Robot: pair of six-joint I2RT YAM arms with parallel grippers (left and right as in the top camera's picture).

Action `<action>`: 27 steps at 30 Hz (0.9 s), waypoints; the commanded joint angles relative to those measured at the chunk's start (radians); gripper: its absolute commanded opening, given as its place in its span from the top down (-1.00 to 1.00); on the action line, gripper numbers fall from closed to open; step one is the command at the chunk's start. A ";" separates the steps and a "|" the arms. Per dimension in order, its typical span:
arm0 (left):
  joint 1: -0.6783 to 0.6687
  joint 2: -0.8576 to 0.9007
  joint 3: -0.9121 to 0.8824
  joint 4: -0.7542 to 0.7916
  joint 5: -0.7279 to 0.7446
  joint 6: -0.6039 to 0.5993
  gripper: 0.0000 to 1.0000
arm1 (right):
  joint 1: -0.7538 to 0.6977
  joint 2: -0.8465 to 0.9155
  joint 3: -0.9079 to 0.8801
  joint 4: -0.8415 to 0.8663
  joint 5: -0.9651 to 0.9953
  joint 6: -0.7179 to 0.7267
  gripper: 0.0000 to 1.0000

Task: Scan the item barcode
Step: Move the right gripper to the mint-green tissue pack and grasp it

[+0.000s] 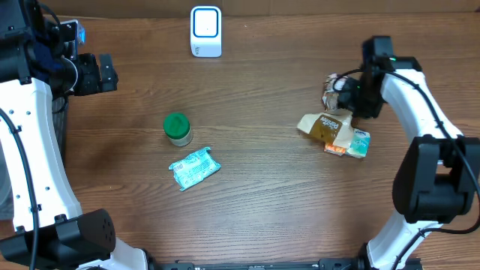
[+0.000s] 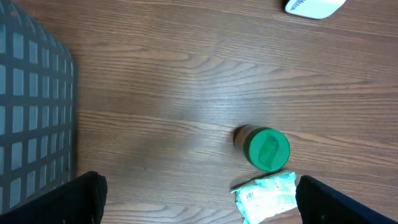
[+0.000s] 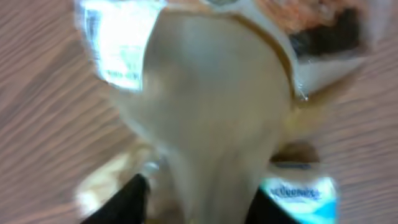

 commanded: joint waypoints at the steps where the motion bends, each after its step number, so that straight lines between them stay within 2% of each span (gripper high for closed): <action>1: 0.001 0.000 -0.005 0.002 0.008 0.022 -0.99 | -0.005 -0.012 -0.006 -0.024 -0.019 -0.007 -0.12; 5: 0.001 0.000 -0.005 0.002 0.008 0.022 -0.99 | -0.005 -0.014 0.040 -0.076 -0.069 -0.063 -0.17; 15: 0.001 0.000 -0.005 0.002 0.008 0.022 -0.99 | 0.070 -0.050 0.352 -0.307 -0.273 -0.212 -0.25; 18: 0.001 0.000 -0.005 0.002 0.008 0.022 -0.99 | 0.131 -0.046 0.359 -0.306 -0.336 -0.217 -0.26; 27: 0.001 0.000 -0.005 0.002 0.008 0.022 -0.99 | 0.359 0.006 0.322 -0.249 -0.328 -0.217 -0.37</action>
